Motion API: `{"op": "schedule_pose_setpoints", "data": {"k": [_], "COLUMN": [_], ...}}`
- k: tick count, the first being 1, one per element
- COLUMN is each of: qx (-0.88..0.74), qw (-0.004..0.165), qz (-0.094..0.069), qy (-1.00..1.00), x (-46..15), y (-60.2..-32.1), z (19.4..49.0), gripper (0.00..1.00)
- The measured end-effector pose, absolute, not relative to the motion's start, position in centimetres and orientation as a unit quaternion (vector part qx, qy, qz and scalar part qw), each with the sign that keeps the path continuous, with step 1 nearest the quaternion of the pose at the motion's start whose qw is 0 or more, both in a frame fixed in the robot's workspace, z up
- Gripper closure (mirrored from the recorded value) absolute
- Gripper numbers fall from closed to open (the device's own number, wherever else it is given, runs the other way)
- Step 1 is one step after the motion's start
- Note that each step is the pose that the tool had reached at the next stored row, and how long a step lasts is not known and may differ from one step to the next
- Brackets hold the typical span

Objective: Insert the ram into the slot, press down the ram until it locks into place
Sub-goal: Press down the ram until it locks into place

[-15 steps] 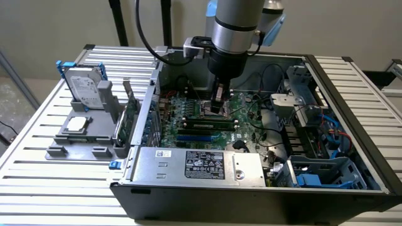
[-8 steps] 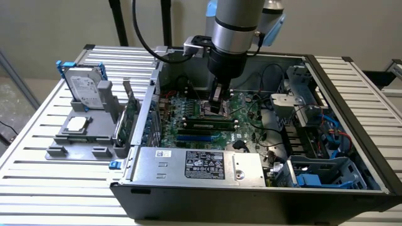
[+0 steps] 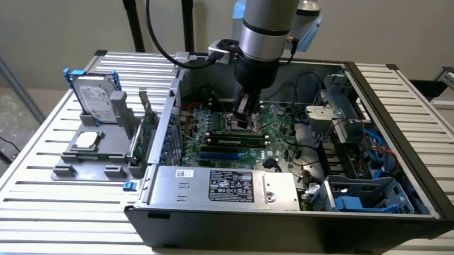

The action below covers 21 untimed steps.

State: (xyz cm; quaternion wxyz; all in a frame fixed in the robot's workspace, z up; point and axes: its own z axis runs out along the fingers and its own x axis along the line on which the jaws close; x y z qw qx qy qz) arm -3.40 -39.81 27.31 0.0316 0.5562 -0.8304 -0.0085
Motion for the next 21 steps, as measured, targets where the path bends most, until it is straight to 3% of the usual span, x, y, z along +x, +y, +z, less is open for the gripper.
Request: {"op": "schedule_pose_setpoints", "data": {"k": [21], "qx": [0.445], "qw": [0.038], "qz": [-0.001], "qy": [-0.895], "x": [-3.41], "y": [-39.81], "z": [27.08], "gripper": [0.89]}}
